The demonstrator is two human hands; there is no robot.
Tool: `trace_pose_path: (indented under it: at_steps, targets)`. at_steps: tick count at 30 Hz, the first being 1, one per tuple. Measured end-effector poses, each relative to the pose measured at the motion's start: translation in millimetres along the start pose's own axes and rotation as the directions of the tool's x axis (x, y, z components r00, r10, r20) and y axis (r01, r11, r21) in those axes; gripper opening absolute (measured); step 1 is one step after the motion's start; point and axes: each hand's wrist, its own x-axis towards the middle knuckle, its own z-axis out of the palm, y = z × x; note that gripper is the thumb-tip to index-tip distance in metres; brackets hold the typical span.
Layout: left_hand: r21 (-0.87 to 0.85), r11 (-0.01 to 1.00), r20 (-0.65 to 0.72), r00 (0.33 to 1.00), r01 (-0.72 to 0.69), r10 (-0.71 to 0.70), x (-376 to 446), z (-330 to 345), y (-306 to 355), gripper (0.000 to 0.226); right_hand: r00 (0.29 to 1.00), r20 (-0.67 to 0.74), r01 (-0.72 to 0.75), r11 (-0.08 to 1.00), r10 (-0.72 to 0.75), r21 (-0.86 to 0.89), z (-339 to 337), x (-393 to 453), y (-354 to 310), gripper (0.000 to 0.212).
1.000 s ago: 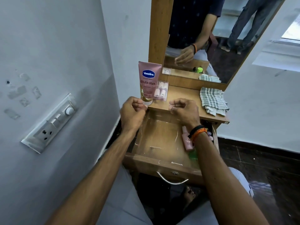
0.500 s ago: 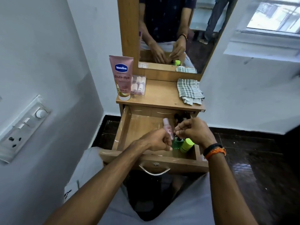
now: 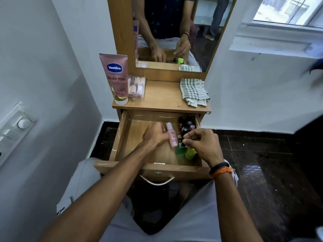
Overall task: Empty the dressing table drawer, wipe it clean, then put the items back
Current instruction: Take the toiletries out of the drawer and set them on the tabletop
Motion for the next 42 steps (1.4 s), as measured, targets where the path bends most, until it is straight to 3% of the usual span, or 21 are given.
trace_pose_path:
  at_steps: [4,18,26,30,34,36,39,42]
  targets:
    - [0.046,0.997,0.020,0.998,0.055,-0.056,15.2,10.1,7.9,0.030,0.999,-0.040,0.008,1.000,-0.009,-0.006,8.1,3.1,2.3,0.011]
    - [0.044,0.980,-0.028,0.981,0.195,-0.194,25.0,33.4,13.7,0.025,0.994,-0.105,-0.002,0.998,0.008,0.058,16.2,11.3,5.6,0.008]
    - [-0.028,0.982,0.105,0.978,0.185,-0.181,21.5,18.1,3.5,0.028,0.995,-0.101,0.016,0.995,-0.006,0.100,23.1,11.5,-2.1,0.007]
    - [-0.215,0.961,0.125,0.981,0.173,-0.149,17.7,4.7,-10.5,0.038,0.994,-0.104,0.044,0.992,-0.032,0.115,31.3,11.7,-11.0,0.009]
    - [-0.513,0.852,0.087,0.994,0.106,-0.071,8.5,-16.2,-16.2,0.031,0.989,-0.138,0.061,0.998,-0.056,0.031,43.1,14.1,-18.6,0.011]
    - [-0.622,0.781,0.025,0.999,0.046,-0.039,1.4,-27.2,-16.5,0.030,0.990,-0.131,0.051,0.998,-0.053,-0.021,50.5,16.1,-23.6,0.024]
    - [-0.679,0.734,-0.067,0.998,-0.033,-0.018,-6.2,-44.7,-19.5,0.030,0.997,-0.057,0.051,0.998,-0.053,-0.029,59.6,22.1,-32.8,0.045]
    - [-0.691,0.714,-0.147,0.989,-0.112,0.013,-7.9,-58.1,-28.0,0.030,0.995,0.056,0.076,0.994,-0.080,0.075,66.8,31.2,-46.0,0.047]
